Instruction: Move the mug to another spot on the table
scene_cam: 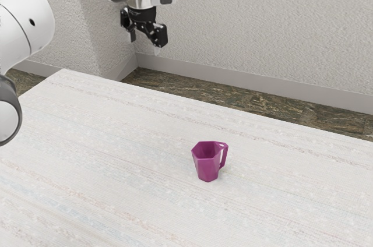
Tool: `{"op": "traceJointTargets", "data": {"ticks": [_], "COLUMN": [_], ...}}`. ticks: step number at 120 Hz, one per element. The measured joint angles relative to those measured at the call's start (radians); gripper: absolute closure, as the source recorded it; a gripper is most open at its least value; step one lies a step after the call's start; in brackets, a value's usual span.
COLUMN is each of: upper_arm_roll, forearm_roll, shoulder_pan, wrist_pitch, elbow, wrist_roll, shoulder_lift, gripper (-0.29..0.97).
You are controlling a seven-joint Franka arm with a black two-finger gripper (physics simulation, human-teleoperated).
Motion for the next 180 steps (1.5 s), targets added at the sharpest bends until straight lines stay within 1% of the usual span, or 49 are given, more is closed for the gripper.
{"op": "traceJointTargets", "data": {"ticks": [23, 32, 45, 60, 79, 101, 115, 135, 153, 180], "upper_arm_roll": [-0.003, -0.017, -0.046, -0.063, -0.065, -0.073, -0.074, -0.088, -0.087, -0.086], "forearm_roll": [-0.005, -0.006, -0.009, -0.076, -0.142, -0.168, -0.179, -0.212, -0.217, -0.178], "shoulder_pan": [-0.038, -0.057, -0.065, -0.075, -0.127, -0.188, -0.195, -0.197, -0.201, -0.209], "wrist_pitch": [0.019, 0.023, 0.026, 0.029, 0.030, 0.031, 0.038, 0.097, 0.146, 0.192], "elbow": [-0.010, -0.020, -0.072, -0.113, -0.127, -0.148, -0.151, -0.147, -0.141, -0.116], "wrist_roll": [-0.001, -0.002, -0.003, -0.004, -0.005, 0.010, 0.044, 0.095, 0.130, 0.186], "shoulder_lift": [0.026, 0.034, 0.040, 0.046, 0.083, 0.116, 0.161, 0.217, 0.270, 0.327], "gripper": [0.00, 0.00, 0.00, 0.00, 0.00, 0.00, 0.00, 0.00, 0.01, 0.02]}}
